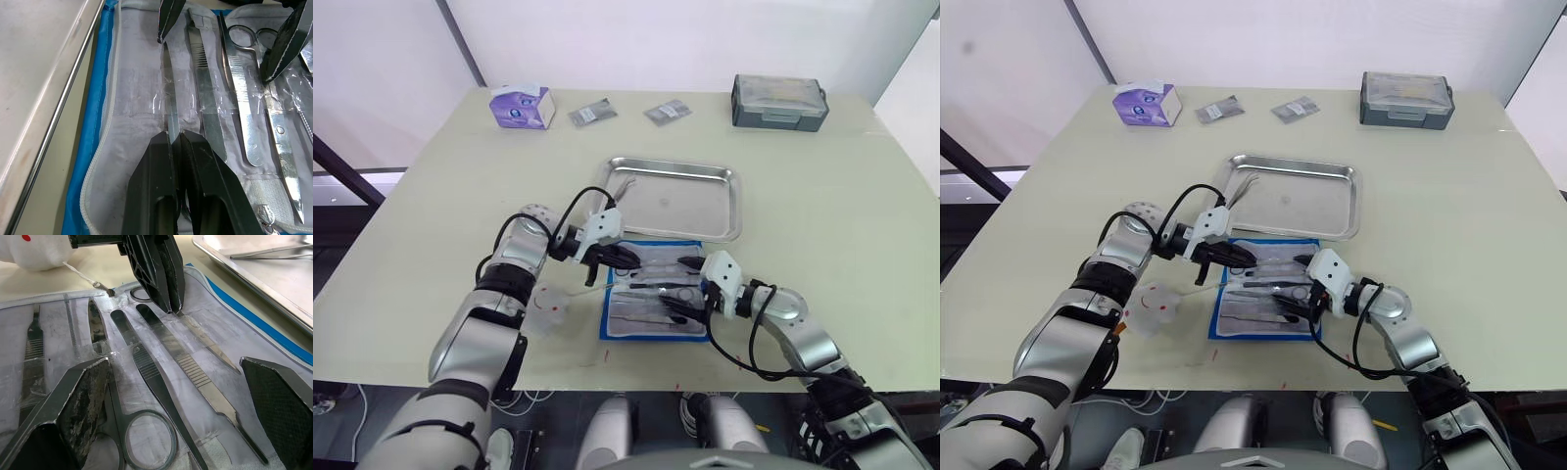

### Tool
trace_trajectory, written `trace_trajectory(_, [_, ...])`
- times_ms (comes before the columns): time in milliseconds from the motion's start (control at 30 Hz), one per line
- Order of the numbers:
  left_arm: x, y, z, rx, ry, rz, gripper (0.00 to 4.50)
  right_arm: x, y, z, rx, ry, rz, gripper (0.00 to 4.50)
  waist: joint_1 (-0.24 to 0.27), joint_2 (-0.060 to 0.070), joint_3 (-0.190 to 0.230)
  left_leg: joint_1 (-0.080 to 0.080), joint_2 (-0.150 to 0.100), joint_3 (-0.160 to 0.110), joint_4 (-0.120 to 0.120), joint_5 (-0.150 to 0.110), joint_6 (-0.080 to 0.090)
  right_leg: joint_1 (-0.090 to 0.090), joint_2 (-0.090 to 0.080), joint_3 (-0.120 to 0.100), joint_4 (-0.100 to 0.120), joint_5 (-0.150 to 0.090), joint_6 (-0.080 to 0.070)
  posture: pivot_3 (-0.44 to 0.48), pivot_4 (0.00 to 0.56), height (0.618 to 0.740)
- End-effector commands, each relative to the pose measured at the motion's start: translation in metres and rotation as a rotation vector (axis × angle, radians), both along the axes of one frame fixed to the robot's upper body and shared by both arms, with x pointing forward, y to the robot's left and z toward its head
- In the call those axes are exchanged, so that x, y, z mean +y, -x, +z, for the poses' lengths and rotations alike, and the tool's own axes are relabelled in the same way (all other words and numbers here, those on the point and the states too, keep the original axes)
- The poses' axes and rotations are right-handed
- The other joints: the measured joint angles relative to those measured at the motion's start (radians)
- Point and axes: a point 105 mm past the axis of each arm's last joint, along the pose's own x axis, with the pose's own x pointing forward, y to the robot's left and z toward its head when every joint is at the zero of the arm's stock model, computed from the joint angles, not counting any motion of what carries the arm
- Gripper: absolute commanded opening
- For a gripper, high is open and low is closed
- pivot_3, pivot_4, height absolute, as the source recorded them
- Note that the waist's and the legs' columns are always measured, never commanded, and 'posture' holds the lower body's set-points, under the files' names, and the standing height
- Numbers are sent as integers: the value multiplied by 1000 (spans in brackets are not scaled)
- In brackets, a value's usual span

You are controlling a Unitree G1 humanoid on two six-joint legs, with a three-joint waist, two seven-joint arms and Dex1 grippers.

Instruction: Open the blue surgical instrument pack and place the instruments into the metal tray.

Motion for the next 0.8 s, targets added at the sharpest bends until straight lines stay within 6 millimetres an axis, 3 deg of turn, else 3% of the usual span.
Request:
trace_trajectory(33, [6, 2, -12, 49, -53, 19, 36, -21, 9, -48, 152, 140, -48, 4500, 0, 0, 0, 0, 0, 0, 0, 0, 0, 0, 0, 0, 0, 0, 0, 0, 150, 738])
trace_trajectory(267, [0, 1, -7, 46, -58, 13, 36, -25, 9, -51, 188, 160, -71, 4500, 0, 0, 0, 0, 0, 0, 0, 0, 0, 0, 0, 0, 0, 0, 0, 0, 150, 738])
trace_trajectory(800, [2, 1, 26, 12, -111, -51, 36, -27, 9, -55, 257, 172, -104, 4500, 0, 0, 0, 0, 0, 0, 0, 0, 0, 0, 0, 0, 0, 0, 0, 0, 150, 738])
